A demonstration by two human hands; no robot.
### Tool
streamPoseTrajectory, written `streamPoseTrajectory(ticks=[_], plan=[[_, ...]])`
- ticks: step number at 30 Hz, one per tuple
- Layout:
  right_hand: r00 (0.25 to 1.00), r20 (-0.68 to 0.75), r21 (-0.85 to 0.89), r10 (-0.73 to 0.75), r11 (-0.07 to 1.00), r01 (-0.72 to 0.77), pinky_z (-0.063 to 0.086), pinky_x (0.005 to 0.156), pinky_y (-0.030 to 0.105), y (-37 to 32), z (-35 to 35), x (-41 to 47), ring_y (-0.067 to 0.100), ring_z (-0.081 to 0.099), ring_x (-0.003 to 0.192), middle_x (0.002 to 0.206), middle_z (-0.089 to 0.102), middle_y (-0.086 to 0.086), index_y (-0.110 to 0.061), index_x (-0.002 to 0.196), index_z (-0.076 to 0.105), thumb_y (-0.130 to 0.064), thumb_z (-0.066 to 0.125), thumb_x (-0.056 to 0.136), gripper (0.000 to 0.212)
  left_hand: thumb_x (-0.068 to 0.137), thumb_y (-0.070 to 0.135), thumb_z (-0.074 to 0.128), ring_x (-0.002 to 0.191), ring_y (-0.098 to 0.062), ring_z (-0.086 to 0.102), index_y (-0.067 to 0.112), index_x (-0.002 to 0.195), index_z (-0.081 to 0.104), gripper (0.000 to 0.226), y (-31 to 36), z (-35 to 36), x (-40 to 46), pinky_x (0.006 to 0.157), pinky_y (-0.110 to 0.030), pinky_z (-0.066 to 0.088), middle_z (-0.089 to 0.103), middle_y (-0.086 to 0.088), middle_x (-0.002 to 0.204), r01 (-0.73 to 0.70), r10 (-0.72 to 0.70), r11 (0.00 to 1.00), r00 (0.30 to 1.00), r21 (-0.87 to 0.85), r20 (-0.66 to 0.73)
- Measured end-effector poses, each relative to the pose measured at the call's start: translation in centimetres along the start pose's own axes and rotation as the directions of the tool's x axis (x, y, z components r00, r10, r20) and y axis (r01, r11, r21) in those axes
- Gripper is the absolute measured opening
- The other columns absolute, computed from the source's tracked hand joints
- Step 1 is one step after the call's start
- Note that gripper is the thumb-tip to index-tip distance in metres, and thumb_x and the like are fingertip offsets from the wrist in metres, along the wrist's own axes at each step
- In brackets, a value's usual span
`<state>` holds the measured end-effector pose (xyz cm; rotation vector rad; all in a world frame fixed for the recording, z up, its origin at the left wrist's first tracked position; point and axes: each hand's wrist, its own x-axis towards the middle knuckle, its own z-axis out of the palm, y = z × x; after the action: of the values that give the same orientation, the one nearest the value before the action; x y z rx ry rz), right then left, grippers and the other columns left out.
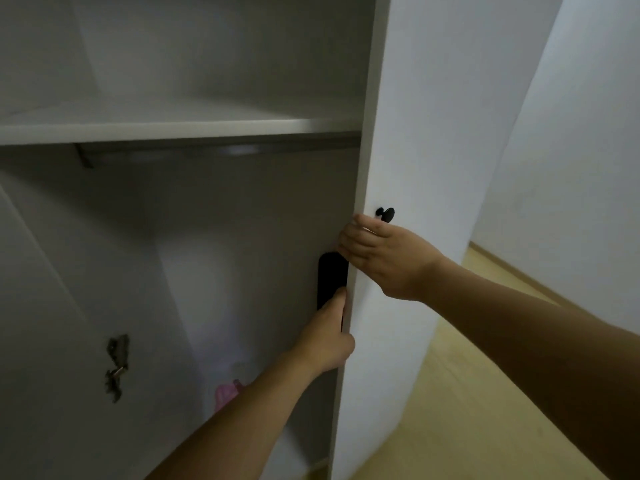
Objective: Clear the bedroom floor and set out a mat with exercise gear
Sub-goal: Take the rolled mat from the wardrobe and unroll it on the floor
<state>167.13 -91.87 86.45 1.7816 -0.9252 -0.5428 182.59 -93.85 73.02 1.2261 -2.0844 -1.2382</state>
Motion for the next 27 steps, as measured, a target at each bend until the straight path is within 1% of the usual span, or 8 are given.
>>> streamPoseTrajectory(ticks=[6, 9, 11, 14, 18, 22, 25, 27], plan=[[1.0, 0.005, 0.03, -0.008, 1.0, 0.008, 0.018, 0.116, 0.041, 0.7, -1.0, -7.1, 0.024, 0.047, 0.133, 0.138, 0.055, 0.008, -0.011, 0.135, 0.053, -0.015, 0.026, 0.084, 0.058, 0.078, 0.02, 0.056, 0.115, -0.013, 0.057, 0.028, 0.139, 0.045, 0.062, 3.2, 3.9, -4.4, 0.102, -0.037, 0.048, 0.058, 0.003, 0.128, -0.144, 0.143, 0.99, 0.989, -0.008, -0.048], [0.999, 0.045, 0.056, -0.021, 0.998, 0.018, 0.019, 0.116, 0.04, 0.5, -1.9, -10.2, 0.022, 0.049, 0.132, 0.136, 0.057, 0.007, -0.013, 0.133, 0.056, -0.021, 0.037, 0.084, 0.053, 0.09, 0.017, 0.055, 0.08, -0.019, 0.067, 0.009, 0.092, 0.068, 0.015, 4.7, 5.0, -4.2, 0.08, -0.045, 0.058, 0.071, -0.005, 0.089, -0.179, 0.191, 0.979, 0.971, 0.093, -0.144], [1.0, 0.023, 0.055, 0.015, 0.998, -0.016, 0.018, 0.117, 0.04, 0.3, -2.0, -12.3, 0.022, 0.05, 0.13, 0.135, 0.058, 0.007, -0.012, 0.132, 0.057, -0.022, 0.039, 0.085, 0.051, 0.09, 0.028, 0.055, 0.067, -0.026, 0.066, 0.005, 0.072, 0.064, 0.031, 5.7, 5.6, -3.8, 0.067, -0.049, 0.057, 0.068, -0.011, 0.071, -0.21, 0.232, 0.966, 0.961, 0.154, -0.149], [0.999, -0.017, 0.095, 0.031, 0.995, -0.03, 0.017, 0.116, 0.041, 0.4, -1.9, -14.7, 0.025, 0.056, 0.123, 0.125, 0.065, 0.009, -0.009, 0.125, 0.063, -0.019, 0.033, 0.09, 0.047, 0.084, 0.044, 0.056, 0.066, -0.028, 0.068, 0.006, 0.075, 0.068, 0.041, 6.7, 7.1, -3.5, 0.064, -0.049, 0.058, 0.069, -0.012, 0.068, -0.237, 0.253, 0.961, 0.962, 0.141, -0.106], [0.997, -0.08, 0.063, 0.023, 0.998, -0.018, 0.024, 0.107, 0.036, 1.0, -1.5, -17.2, 0.024, 0.06, 0.101, 0.094, 0.067, 0.0, -0.018, 0.095, 0.072, -0.017, 0.047, 0.095, 0.024, 0.079, 0.056, 0.057, 0.061, -0.03, 0.065, 0.007, 0.073, 0.068, 0.051, 8.0, 9.6, -3.1, 0.064, -0.046, 0.057, 0.067, -0.013, 0.064, -0.299, 0.309, 0.939, 0.951, 0.17, -0.03], [0.996, -0.077, 0.106, 0.047, 0.994, -0.039, 0.027, 0.101, 0.034, 1.6, -1.4, -20.2, 0.023, 0.059, 0.091, 0.086, 0.063, -0.001, -0.019, 0.084, 0.069, -0.013, 0.048, 0.093, 0.023, 0.087, 0.055, 0.06, 0.05, -0.025, 0.044, 0.004, 0.056, 0.047, 0.061, 9.6, 11.6, -2.8, 0.053, -0.03, 0.035, 0.048, -0.013, 0.053, -0.307, 0.307, 0.918, 0.951, 0.251, 0.041], [0.994, -0.033, 0.141, 0.104, 0.985, -0.099, 0.026, 0.108, 0.035, 1.9, -0.8, -22.8, 0.024, 0.061, 0.092, 0.087, 0.064, 0.001, -0.017, 0.084, 0.069, -0.009, 0.022, 0.101, 0.05, 0.081, 0.067, 0.059, 0.068, -0.016, 0.058, 0.014, 0.072, 0.065, 0.055, 10.5, 13.4, -2.2, 0.067, -0.028, 0.044, 0.064, -0.006, 0.071, -0.307, 0.295, 0.917, 0.952, 0.254, 0.086], [0.994, -0.021, 0.161, 0.107, 0.982, -0.103, 0.017, 0.117, 0.038, 1.9, -0.2, -24.6, 0.023, 0.061, 0.099, 0.092, 0.067, 0.001, -0.017, 0.09, 0.072, -0.011, 0.036, 0.1, 0.038, 0.077, 0.077, 0.053, 0.108, -0.017, 0.063, 0.021, 0.123, 0.064, 0.074, 11.7, 14.7, -1.9, 0.09, -0.032, 0.051, 0.068, 0.0, 0.121, -0.292, 0.263, 0.904, 0.956, 0.312, 0.132]])
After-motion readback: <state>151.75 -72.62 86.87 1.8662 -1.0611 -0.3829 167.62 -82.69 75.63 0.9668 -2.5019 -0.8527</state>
